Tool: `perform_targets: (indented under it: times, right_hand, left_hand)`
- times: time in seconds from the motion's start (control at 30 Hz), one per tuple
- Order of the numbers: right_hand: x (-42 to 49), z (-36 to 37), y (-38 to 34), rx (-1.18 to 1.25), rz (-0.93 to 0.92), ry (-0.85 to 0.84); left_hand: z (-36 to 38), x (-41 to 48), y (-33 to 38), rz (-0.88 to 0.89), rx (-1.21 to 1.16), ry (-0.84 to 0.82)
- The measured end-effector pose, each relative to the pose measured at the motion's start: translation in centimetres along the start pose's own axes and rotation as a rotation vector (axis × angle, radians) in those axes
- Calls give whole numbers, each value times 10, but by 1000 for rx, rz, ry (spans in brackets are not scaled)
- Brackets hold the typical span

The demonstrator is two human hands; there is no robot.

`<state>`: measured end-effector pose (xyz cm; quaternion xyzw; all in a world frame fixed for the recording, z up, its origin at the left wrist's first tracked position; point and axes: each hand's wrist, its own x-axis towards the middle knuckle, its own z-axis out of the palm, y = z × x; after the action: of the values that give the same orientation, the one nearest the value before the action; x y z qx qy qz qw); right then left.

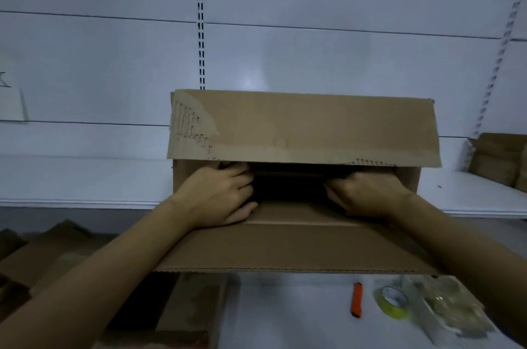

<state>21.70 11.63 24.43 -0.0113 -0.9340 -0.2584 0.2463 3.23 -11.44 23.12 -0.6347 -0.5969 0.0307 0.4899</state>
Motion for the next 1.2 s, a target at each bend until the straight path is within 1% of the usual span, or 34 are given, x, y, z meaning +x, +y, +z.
perform_targets:
  times: [0.03,0.1,0.17,0.3,0.37,0.57,0.67,0.77,0.87,0.93,1.0,1.1,1.2]
  right_hand:
    - [-4,-10,-2,-45,1,103]
    - [-10,-22,-5,-72,-35,250]
    - [-9,-32,-11,-77,-79,336]
    - [3,-49,-27,-198,-125,423]
    - [9,-57,-32,-226,-153,470]
    - [29,-71,-42,-201,-229,519]
    - [34,-69,-44,-188,-231,579]
    - [29,-66,-43,-216,-188,662]
    - [16,-65,-38,-244,-83,719]
    - [6,-62,-35,-228,-15,741]
    - [1,-61,-35,-207,20,752]
    - [-5,-58,-37,-193,7,726]
    - [-9,-58,-38,-185,-23,716]
  left_hand:
    - [-4,1,-3,15,-1,58]
    - [-10,-1,-7,36,-18,140]
    - [-15,-7,-10,42,-38,210]
    - [-27,-19,-24,97,-18,367]
    - [-35,-26,-31,115,-16,418]
    - [-67,-52,-48,129,-55,536]
    - [-79,-62,-52,147,-74,546]
    - [-91,-66,-50,196,-102,556]
    - [-101,-59,-47,261,-121,562]
    - [-104,-49,-47,273,-126,543]
    - [-106,-39,-47,220,-146,468]
    - [-106,-33,-40,88,-191,315]
    - [-103,-33,-21,-39,-223,245]
